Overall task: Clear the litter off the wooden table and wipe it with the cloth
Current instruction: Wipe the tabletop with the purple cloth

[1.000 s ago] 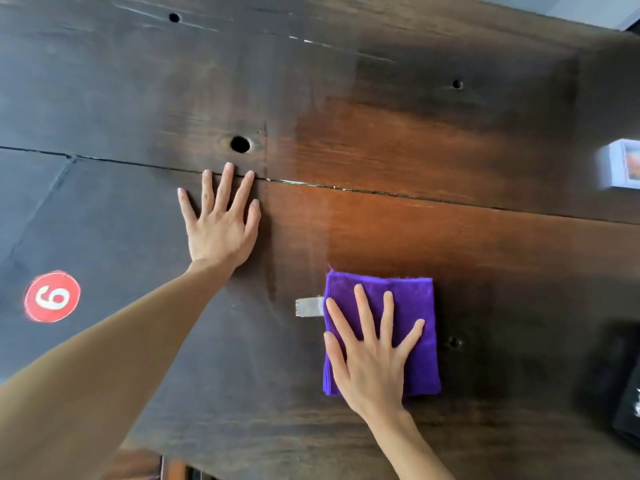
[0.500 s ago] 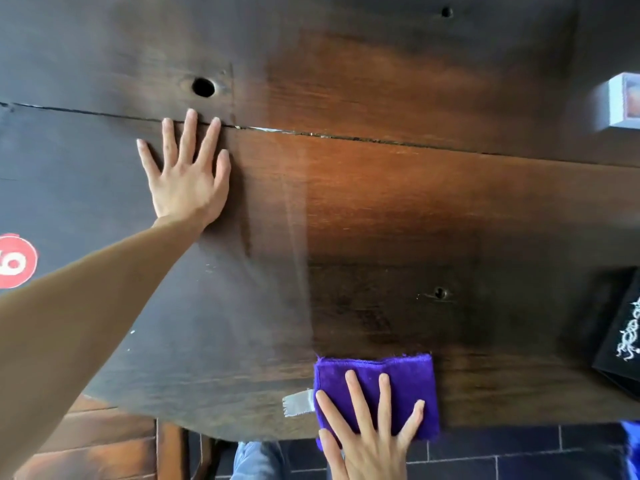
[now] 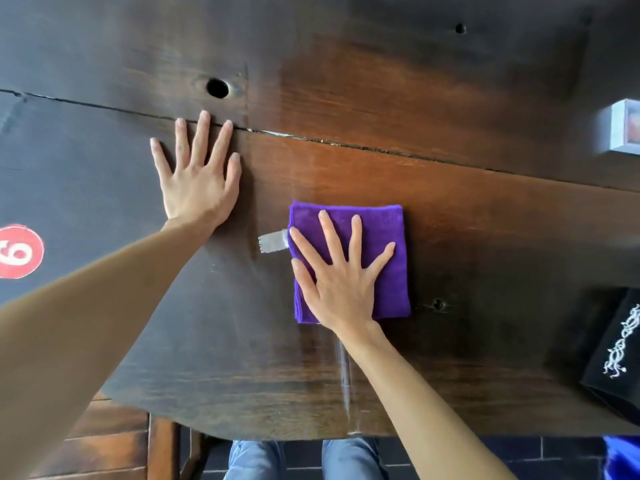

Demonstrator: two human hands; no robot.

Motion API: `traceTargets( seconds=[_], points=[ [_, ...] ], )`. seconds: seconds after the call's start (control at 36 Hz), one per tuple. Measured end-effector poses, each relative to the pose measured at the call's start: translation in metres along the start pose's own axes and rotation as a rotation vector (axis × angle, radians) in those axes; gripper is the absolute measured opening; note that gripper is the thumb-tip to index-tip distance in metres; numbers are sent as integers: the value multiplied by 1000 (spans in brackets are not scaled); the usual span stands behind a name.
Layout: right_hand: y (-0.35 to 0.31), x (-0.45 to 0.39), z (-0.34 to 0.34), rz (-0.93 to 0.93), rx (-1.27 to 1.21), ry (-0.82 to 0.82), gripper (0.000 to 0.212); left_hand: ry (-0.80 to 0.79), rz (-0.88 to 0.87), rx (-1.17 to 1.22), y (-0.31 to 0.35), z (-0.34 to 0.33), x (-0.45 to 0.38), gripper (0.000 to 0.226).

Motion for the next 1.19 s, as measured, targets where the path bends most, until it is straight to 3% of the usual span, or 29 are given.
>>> traceTargets(
  seconds=[0.25, 0.83, 1.19],
  points=[
    [14, -148, 62, -44, -2, 97, 54, 8, 0, 7, -2, -1, -2, 56],
    [57, -443, 202, -113, -71, 111, 54, 15, 40, -62, -5, -2, -8, 59],
    [63, -514, 250, -129, -94, 134, 54, 63, 23, -53, -3, 5, -6, 58]
  ],
)
Point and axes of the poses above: each hand's wrist, its own x-axis away from the middle knuckle, its own z-axis out of the back of the hand, y = z × x, the point moved 9 cm from there along -x, towards the middle knuckle, and after that the axes turned 9 degrees about -y, right-handed, at the moved point
